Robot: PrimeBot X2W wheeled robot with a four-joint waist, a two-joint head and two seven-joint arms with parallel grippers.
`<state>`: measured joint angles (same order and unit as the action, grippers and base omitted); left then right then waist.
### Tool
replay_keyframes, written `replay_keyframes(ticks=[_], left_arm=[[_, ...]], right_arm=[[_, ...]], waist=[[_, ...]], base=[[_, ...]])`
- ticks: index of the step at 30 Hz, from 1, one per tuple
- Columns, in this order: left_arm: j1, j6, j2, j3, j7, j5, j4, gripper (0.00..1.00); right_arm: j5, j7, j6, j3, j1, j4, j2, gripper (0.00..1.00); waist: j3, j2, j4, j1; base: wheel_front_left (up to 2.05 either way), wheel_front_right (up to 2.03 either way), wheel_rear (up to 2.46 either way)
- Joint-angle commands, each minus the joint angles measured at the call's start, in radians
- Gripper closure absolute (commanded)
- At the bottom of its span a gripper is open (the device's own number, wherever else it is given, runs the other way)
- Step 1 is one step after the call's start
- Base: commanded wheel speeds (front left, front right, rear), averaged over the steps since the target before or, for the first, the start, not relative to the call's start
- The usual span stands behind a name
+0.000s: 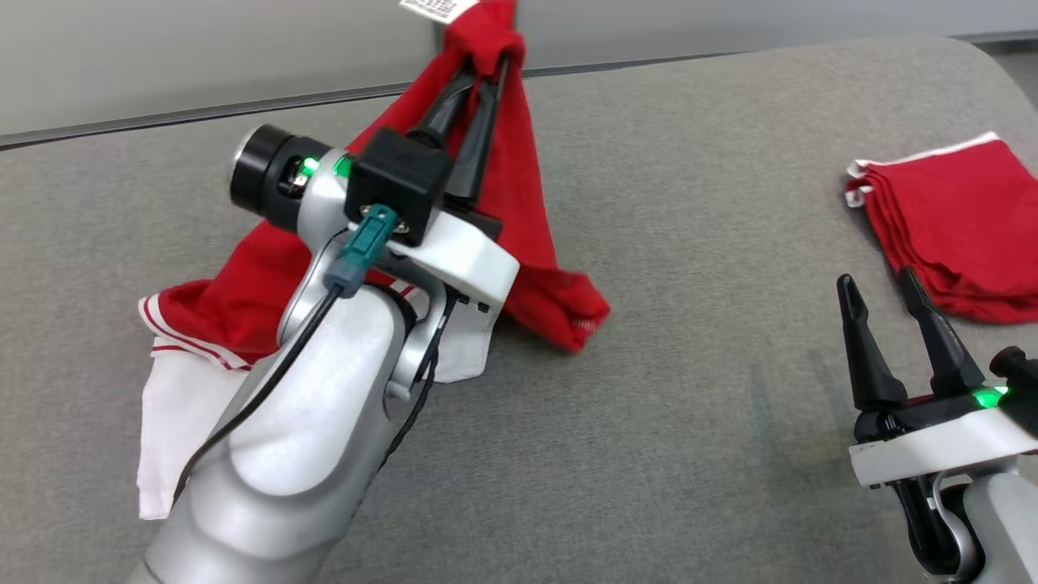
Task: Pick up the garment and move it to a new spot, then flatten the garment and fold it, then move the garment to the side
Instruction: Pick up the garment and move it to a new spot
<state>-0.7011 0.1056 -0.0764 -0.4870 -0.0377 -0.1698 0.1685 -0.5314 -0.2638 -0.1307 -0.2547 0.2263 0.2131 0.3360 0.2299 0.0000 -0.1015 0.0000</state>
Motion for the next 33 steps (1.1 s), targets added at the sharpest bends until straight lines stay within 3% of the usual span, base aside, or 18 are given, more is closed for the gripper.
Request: replay_keyframes(ticks=[1, 4, 7, 8, 9, 15, 21, 24, 28, 33], left_arm=[[-0.041, 0.0, 0.007, -0.01, -0.017, -0.012, 0.033, 1.0], [-0.11, 0.008, 0.021, -0.074, -0.056, -0.041, 0.14, 1.0], [-0.173, 0.026, 0.025, -0.19, -0.094, -0.149, 0.205, 1.0], [-0.19, 0.041, 0.024, -0.228, -0.105, -0.196, 0.223, 0.87], [-0.202, 0.06, 0.022, -0.262, -0.113, -0.251, 0.243, 0.0], [-0.276, 0.173, 0.022, -0.405, -0.192, -0.44, 0.35, 0.0], [-0.296, 0.224, 0.024, -0.411, -0.224, -0.495, 0.416, 0.0], [-0.263, 0.24, 0.02, -0.345, -0.228, -0.463, 0.408, 0.0], [-0.149, 0.247, -0.032, -0.234, -0.227, -0.39, 0.331, 0.0], [0.068, 0.218, -0.091, -0.096, -0.227, -0.329, 0.185, 0.0]], right_arm=[[-0.009, -0.001, 0.0, -0.003, 0.017, 0.003, -0.003, 0.0], [-0.019, -0.001, 0.0, -0.016, 0.033, 0.012, -0.01, 0.0], [-0.027, -0.001, 0.0, -0.028, 0.047, 0.023, -0.02, 0.0], [-0.03, -0.001, 0.0, -0.031, 0.05, 0.029, -0.022, 0.0], [-0.03, -0.001, 0.0, -0.035, 0.052, 0.034, -0.025, 0.0], [-0.028, -0.001, 0.0, -0.038, 0.059, 0.045, -0.033, 0.0], [-0.02, -0.001, 0.0, -0.023, 0.034, 0.036, -0.017, 0.0], [-0.007, -0.001, 0.0, -0.004, 0.014, 0.017, -0.011, 0.0], [0.015, -0.001, 0.0, 0.006, -0.014, 0.001, 0.006, 0.0], [0.038, -0.001, 0.0, -0.003, -0.049, -0.002, 0.018, 0.0]], waist=[[0.042, 0.0, -0.075, 0.0], [0.059, 0.0, -0.126, 0.0], [0.067, 0.0, -0.173, 0.0], [0.067, 0.0, -0.185, 0.0], [0.067, 0.0, -0.195, 0.0], [0.066, 0.0, -0.205, 0.0], [0.051, 0.0, -0.139, 0.0], [0.03, 0.0, -0.079, 0.0], [-0.006, 0.0, 0.012, 0.0], [-0.062, 0.0, 0.111, 0.0]], base=[[0.0, 0.0, 0.0], [0.0, 0.0, 0.0], [0.0, 0.0, 0.0], [0.0, 0.0, 0.0], [0.0, 0.0, 0.0], [0.0, 0.0, 0.0], [0.0, 0.0, 0.0], [0.0, 0.0, 0.0], [0.0, 0.0, 0.0], [0.0, 0.0, 0.0]])
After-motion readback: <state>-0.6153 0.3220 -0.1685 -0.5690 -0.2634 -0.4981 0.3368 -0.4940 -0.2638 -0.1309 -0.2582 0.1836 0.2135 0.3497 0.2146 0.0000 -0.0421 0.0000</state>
